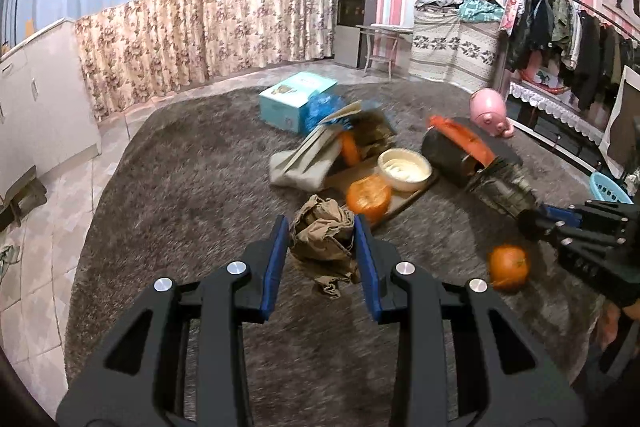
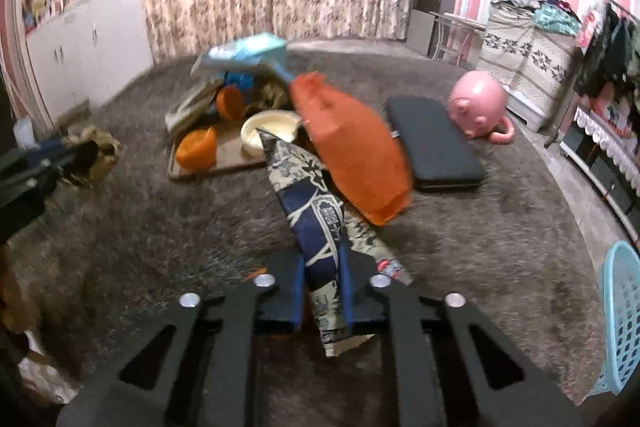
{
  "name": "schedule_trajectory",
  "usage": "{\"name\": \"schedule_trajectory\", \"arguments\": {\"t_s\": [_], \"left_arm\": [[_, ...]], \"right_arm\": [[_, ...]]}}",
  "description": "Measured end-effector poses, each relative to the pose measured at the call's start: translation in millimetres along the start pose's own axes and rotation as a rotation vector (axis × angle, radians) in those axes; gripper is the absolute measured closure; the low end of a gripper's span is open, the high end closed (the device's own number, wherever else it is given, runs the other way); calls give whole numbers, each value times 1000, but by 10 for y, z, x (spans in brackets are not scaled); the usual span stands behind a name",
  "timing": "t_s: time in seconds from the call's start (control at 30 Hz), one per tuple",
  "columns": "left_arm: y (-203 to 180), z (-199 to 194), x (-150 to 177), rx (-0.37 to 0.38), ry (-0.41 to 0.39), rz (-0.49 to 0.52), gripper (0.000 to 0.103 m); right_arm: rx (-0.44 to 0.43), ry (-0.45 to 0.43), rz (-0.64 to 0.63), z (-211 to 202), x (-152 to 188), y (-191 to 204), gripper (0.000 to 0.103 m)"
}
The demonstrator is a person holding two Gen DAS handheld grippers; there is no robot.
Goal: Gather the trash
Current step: 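Carry both items over the light-blue basket and open both tools to drop them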
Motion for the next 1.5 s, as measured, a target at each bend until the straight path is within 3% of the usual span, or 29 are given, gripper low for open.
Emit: {"name": "schedule_trajectory", "arguments": {"t_s": [0.2, 0.37, 0.67, 0.93, 1.2, 1.5], "left_arm": [[-478, -75, -202, 60, -52, 38, 71], [-1040, -73, -375, 132, -85, 62, 71], [-2691, -71, -630, 372, -155, 120, 71], [-4007, 56, -490, 575, -130, 143, 71], [-5030, 393, -152, 705, -38, 181, 71], [-5734, 626, 110, 776, -1, 259, 67]], "right_arm": [[2, -97, 105, -526, -164, -497, 95], [79, -149, 150, -919, -189, -1019, 95], [352, -203, 248, -1752, 32, -2510, 95], [543, -197, 344, -2165, 469, -3617, 95], [610, -180, 387, -2224, 789, -4111, 95], [633, -200, 461, -2203, 937, -4439, 95]]}}
Point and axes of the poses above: each gripper's, at about its wrist camera, not at the fingertips, and z roughly the way its jaws point, y to its left, x to its underside, the point moved 9 cm from there along z, roughly the way its jaws point, and after that the axes turned 13 degrees about -y, right-handed, at the moved point
